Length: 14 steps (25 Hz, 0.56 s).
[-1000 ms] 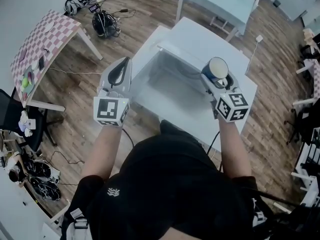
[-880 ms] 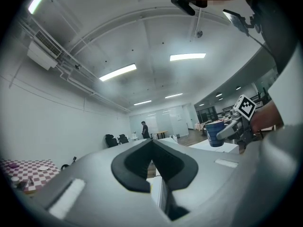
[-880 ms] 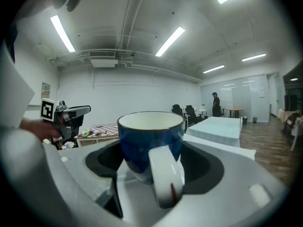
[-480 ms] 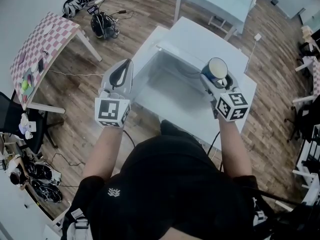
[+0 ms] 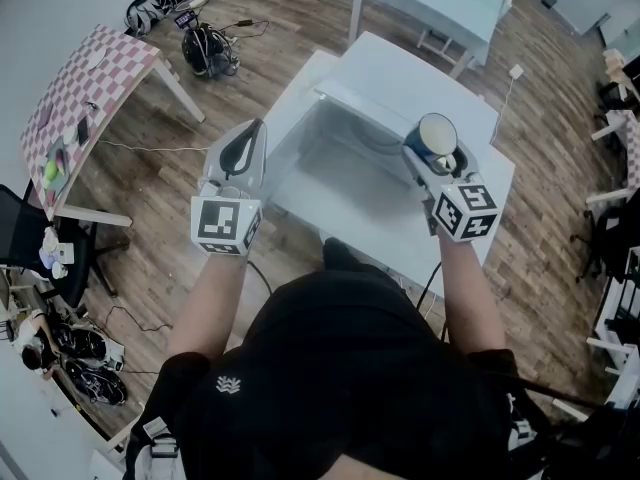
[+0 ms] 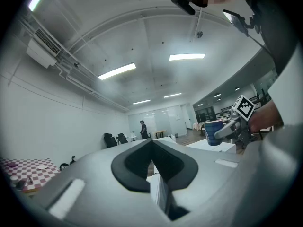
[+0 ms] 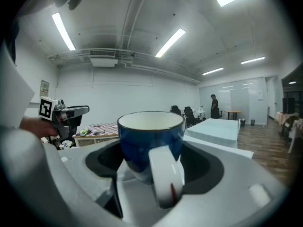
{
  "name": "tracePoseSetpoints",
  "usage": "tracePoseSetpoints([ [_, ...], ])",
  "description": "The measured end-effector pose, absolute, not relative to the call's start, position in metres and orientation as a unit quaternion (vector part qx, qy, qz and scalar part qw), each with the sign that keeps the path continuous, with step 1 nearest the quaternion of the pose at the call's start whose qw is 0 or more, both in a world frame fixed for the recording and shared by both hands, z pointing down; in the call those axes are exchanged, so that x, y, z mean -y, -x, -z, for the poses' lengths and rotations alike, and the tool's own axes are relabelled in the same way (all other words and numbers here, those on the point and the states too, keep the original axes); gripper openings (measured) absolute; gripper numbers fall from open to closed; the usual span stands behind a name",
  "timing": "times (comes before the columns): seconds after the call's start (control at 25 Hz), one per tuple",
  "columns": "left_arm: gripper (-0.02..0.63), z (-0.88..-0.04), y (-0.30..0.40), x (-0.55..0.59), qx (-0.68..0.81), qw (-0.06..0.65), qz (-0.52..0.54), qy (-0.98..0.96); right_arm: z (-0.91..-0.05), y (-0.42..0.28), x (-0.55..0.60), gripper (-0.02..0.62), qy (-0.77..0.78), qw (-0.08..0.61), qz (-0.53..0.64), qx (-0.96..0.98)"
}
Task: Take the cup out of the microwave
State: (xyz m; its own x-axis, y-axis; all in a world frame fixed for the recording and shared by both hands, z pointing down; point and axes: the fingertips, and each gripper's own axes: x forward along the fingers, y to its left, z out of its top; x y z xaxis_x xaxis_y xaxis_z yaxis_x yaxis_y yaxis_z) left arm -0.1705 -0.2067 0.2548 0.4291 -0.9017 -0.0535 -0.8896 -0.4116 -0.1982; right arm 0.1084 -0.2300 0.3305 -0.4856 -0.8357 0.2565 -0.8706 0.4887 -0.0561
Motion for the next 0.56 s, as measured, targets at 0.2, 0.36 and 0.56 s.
tracePoseSetpoints([
  [0.2,0.002,-0.2576,0.1712,0.2005,-0.533,0.096,0.031,0.840,-0.3298,-0.1076,0.2263,0.377,-0.499,0.094,-0.089,0.857],
  [0.36,0.003,-0.2577,0.1707,0.1975,-0.535,0.096,0.031,0.838,-0.3299,-0.1079,0.2244,0.377,-0.497,0.092,-0.089,0.858],
  [0.56,0.002,-0.2560,0.1743,0.1970,-0.537,0.096,0.030,0.838,-0.3292,-0.1034,0.2237,0.377,-0.496,0.092,-0.088,0.859],
])
